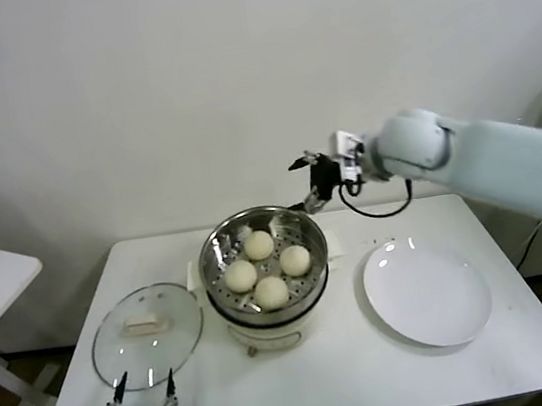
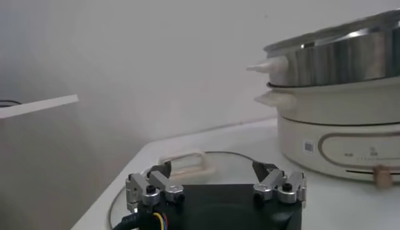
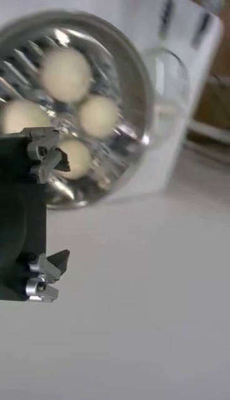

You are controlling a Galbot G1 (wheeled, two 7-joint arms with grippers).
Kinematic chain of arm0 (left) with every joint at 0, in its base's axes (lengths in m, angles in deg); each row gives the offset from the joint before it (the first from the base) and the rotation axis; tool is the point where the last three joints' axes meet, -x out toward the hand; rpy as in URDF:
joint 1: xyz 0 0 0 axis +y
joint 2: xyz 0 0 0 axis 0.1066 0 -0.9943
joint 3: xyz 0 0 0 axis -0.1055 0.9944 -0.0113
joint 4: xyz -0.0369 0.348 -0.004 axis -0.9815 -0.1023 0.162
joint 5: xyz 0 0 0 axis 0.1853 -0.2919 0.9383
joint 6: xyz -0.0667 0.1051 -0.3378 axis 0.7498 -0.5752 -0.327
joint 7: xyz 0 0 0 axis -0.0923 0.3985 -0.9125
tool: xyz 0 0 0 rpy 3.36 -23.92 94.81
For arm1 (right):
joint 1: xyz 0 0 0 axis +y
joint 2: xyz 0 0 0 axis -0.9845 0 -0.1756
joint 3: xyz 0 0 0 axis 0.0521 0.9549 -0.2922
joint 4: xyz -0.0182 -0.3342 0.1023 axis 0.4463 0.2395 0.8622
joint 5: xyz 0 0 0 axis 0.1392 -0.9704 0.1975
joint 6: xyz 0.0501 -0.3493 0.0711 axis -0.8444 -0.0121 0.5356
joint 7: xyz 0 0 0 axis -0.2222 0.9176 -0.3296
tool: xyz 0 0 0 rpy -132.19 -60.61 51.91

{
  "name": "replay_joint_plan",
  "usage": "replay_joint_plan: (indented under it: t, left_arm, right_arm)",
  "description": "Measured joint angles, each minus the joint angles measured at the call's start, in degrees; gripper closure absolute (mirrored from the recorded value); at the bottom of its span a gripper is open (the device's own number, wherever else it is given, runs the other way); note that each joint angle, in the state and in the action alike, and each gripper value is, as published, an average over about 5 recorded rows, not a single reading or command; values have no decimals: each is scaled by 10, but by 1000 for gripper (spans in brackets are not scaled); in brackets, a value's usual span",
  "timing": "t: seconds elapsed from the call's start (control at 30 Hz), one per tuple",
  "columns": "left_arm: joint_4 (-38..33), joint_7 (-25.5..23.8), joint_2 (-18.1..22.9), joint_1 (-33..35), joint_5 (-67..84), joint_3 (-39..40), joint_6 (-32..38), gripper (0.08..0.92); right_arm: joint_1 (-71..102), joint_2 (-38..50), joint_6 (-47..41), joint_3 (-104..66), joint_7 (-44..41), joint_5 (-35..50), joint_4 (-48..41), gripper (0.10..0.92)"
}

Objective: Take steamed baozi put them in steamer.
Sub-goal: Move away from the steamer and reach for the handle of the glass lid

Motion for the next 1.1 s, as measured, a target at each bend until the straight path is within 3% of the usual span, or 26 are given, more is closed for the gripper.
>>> replay_joint_plan:
  t: [0.27, 0.67, 1.1]
  left_arm:
    - [-5, 7, -3, -9, -16, -6, 8, 177]
    - [9, 42, -13, -35, -202, -39, 61, 177]
    - [35, 104, -25, -73, -400, -60, 86, 177]
  right_arm:
    - [306, 32, 89, -304, 108, -21, 97, 203]
    - [764, -93, 219, -732, 138, -31, 132, 203]
    - [1070, -194, 353, -872, 105, -12, 103, 203]
